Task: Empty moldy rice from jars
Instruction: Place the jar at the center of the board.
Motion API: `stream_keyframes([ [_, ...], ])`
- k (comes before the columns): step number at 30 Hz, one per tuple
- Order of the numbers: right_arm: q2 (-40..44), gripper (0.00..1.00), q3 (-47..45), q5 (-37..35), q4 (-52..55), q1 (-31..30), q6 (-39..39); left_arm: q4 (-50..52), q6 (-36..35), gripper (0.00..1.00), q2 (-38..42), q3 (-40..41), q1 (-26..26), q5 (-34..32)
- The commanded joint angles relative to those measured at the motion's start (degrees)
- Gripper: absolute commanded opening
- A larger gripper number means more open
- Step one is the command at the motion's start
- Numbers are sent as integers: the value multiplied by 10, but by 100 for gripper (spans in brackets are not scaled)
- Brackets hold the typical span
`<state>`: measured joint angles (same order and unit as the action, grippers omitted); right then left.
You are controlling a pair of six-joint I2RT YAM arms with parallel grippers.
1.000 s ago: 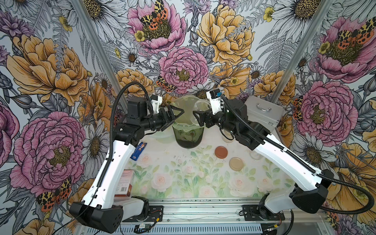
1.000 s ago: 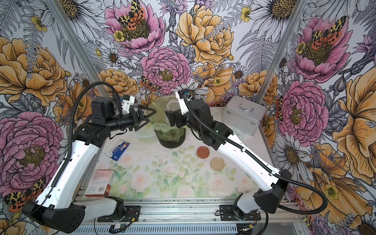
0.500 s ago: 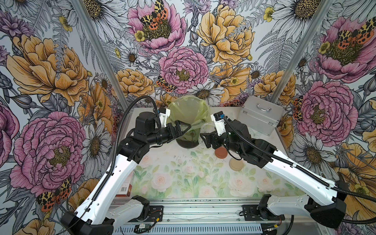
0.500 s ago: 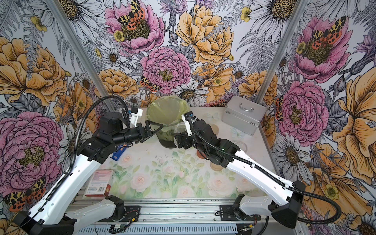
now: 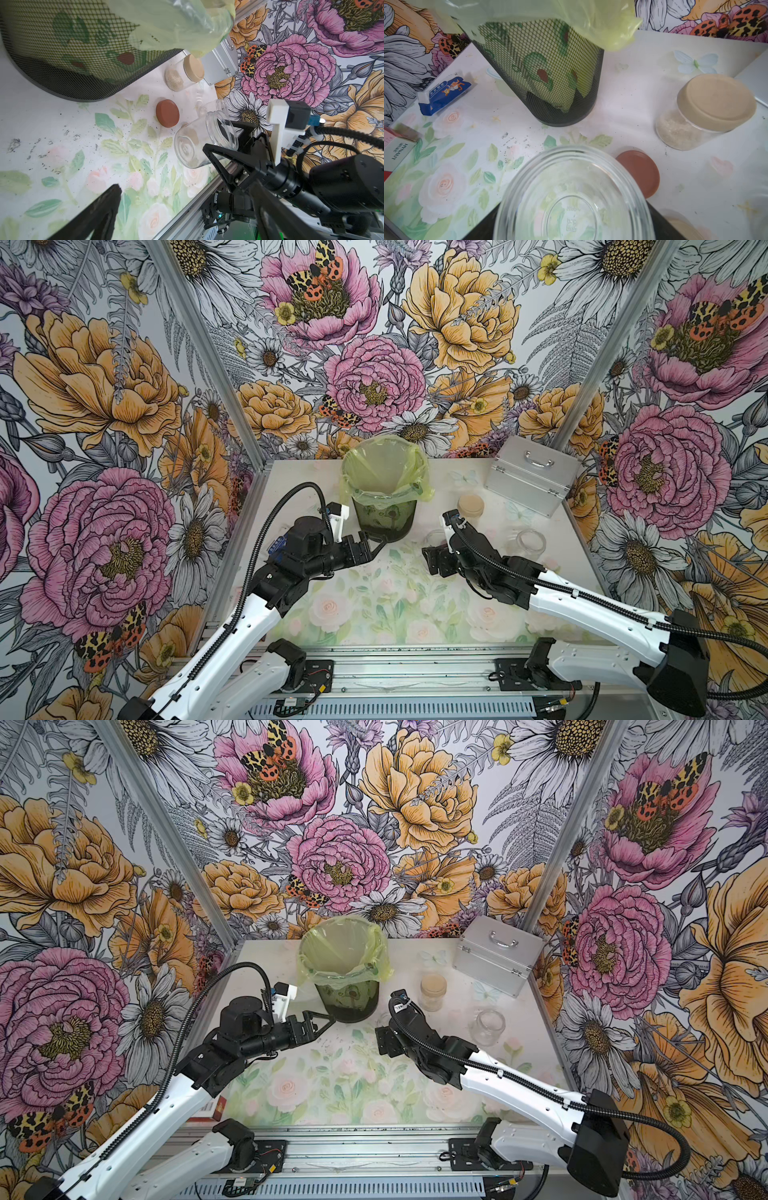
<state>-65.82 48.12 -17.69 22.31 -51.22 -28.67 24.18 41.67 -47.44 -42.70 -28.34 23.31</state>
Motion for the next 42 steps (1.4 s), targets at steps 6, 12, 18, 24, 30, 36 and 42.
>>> stream_keyframes([
  [6, -32, 0, -68, -46, -166, -45, -75, -68, 21, 99, 69, 87, -10, -42],
  [12, -91, 0, -92, -87, -225, -97, -100, -68, 26, 99, 88, 102, -11, -42],
  [18, -149, 0, -88, -114, -245, -131, -115, -68, 33, 99, 92, 104, -13, -39],
  [24, -176, 12, -89, -117, -242, -144, -138, -68, 32, 99, 93, 104, -14, -38],
  [30, -169, 50, -79, -111, -223, -143, -136, -68, 30, 99, 91, 100, -14, -36],
  [36, -149, 90, -65, -107, -193, -144, -124, -68, 28, 99, 90, 96, -14, -36],
  [42, -129, 99, -44, -90, -158, -141, -107, -67, 16, 99, 81, 75, -12, -30],
])
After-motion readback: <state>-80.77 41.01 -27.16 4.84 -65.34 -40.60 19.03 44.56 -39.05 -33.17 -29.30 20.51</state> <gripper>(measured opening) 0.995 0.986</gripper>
